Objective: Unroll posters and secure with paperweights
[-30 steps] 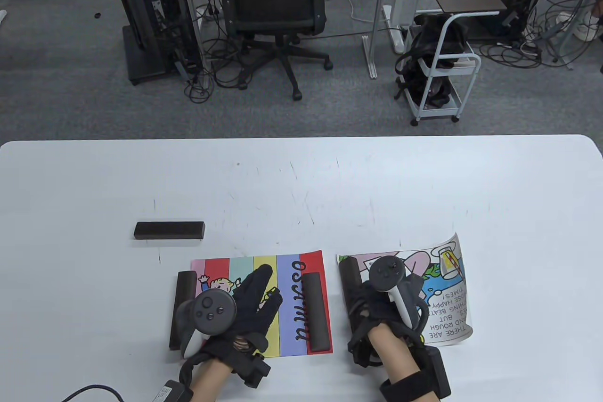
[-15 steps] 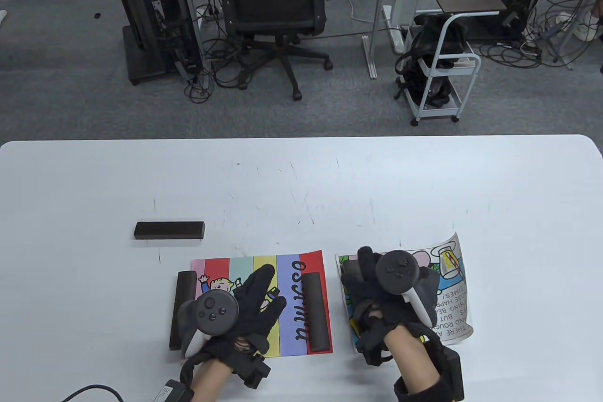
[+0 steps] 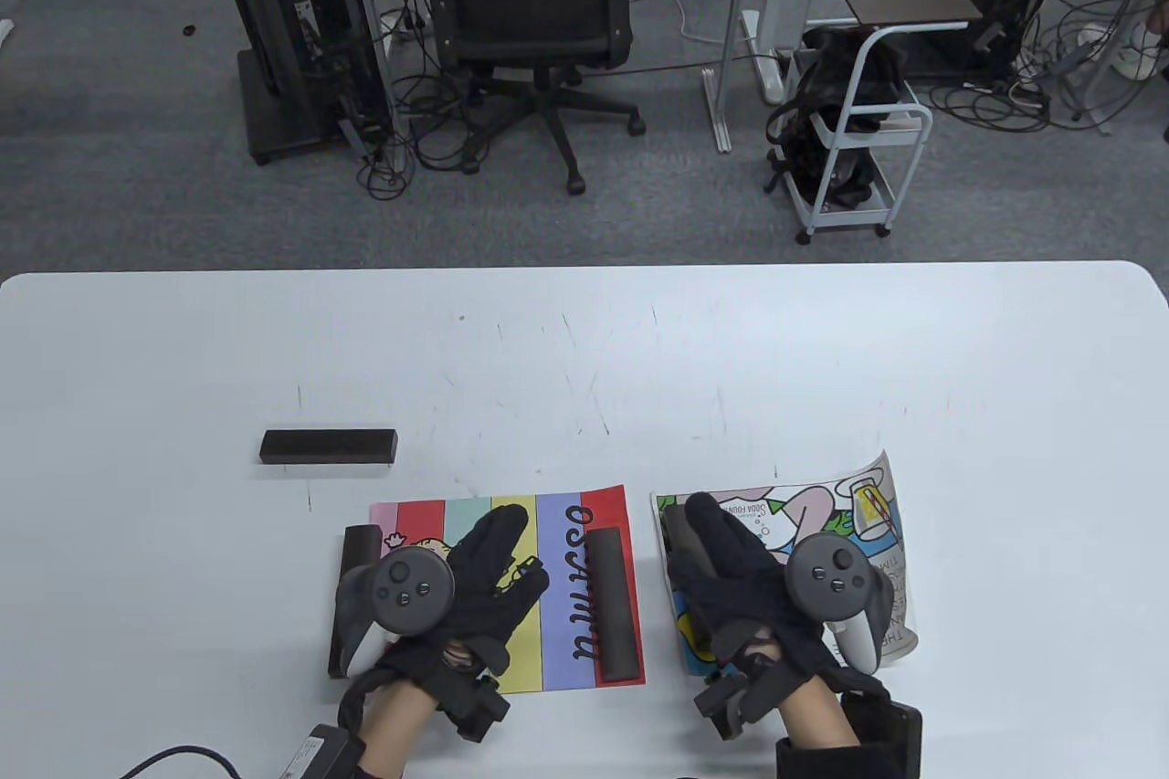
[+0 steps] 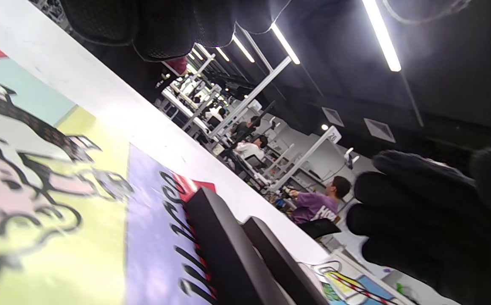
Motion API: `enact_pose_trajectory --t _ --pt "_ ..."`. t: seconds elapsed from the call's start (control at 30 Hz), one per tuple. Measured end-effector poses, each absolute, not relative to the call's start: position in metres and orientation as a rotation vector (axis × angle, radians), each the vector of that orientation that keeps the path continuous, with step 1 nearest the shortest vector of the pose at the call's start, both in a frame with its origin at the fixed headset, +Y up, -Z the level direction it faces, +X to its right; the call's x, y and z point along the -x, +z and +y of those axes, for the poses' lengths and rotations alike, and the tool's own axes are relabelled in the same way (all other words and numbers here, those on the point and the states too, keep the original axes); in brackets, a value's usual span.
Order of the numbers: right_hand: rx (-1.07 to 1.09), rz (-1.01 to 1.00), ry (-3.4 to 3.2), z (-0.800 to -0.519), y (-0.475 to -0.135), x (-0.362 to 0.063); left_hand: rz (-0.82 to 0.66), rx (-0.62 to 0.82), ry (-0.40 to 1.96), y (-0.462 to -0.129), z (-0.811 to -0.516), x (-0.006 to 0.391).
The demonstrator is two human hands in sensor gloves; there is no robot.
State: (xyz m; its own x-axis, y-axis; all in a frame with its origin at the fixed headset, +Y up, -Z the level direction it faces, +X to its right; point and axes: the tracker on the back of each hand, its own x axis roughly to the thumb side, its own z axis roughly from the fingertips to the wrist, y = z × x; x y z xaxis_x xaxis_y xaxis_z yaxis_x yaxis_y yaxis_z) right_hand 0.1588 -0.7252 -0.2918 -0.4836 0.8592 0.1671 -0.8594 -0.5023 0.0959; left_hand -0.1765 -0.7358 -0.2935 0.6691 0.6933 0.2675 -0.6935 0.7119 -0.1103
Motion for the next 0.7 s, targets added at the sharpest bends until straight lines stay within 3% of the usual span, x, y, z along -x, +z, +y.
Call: enact_pose_trajectory --t 0.4,0.53,0.7 --pt "-0.224 0.019 2.170 -0.732 -0.292 -0.154 -0.054 -0.058 0.272 -0.373 -0.676 0.248" --pt "-0.209 0.028 2.175 -0.734 -0.293 -0.155 0.011 0.004 0.135 -0.402 -0.679 0.267" --pt "-0.191 0.038 2.185 -0.734 -0.292 -0.157 0.076 0.152 0.006 -0.439 -0.707 0.283"
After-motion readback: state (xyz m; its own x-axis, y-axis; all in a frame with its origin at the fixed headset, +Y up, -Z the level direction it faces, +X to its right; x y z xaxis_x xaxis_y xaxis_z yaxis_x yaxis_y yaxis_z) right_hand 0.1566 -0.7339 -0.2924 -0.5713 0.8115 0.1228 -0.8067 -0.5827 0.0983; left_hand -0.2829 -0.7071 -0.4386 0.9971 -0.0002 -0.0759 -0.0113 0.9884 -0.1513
